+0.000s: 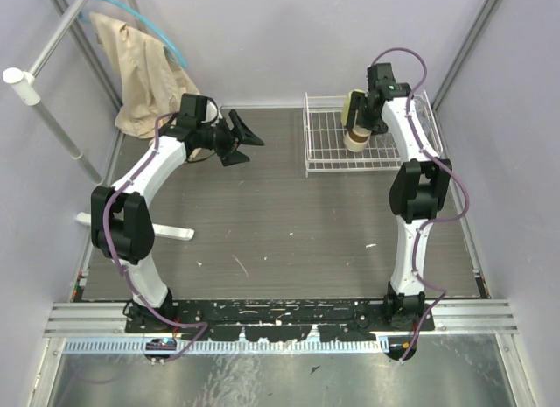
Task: Load the cups into the dish rack
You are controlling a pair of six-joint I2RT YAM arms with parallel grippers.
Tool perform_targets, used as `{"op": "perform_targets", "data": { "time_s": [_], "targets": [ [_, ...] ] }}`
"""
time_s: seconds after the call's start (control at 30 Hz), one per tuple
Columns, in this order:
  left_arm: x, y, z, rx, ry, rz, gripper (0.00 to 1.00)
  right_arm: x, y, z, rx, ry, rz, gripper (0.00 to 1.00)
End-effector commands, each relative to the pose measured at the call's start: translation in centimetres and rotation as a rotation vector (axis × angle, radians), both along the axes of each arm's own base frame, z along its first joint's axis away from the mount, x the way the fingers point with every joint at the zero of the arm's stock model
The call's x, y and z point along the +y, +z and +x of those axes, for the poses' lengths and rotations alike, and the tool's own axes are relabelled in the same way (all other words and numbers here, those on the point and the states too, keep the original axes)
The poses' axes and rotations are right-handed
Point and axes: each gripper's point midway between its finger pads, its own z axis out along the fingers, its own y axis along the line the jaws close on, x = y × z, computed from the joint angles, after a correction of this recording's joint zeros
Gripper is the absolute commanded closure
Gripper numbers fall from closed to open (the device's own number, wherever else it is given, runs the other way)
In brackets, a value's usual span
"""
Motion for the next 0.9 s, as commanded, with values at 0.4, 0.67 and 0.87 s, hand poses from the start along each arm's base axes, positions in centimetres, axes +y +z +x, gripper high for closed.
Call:
{"op": "perform_targets", "data": {
  "time_s": [0.4,0.67,0.87],
  "targets": [
    [1.2,0.8,-0.7,-0.028,0.025,0.032,0.2,-0.9,-1.2,0.8,0.007,-0.02,-0.043,0.9],
    [1.4,0.7,-0.9,-0.026,0.033,0.037,0.2,-0.9,-0.9,1.0,-0.003,-0.018,-0.045,0.44],
    [1.7,1.0,-0.8,-0.041,0.042,0.048,0.21,-1.0,0.1,1.0,-0.033,-0.02,-0.052,0.27]
  ]
}}
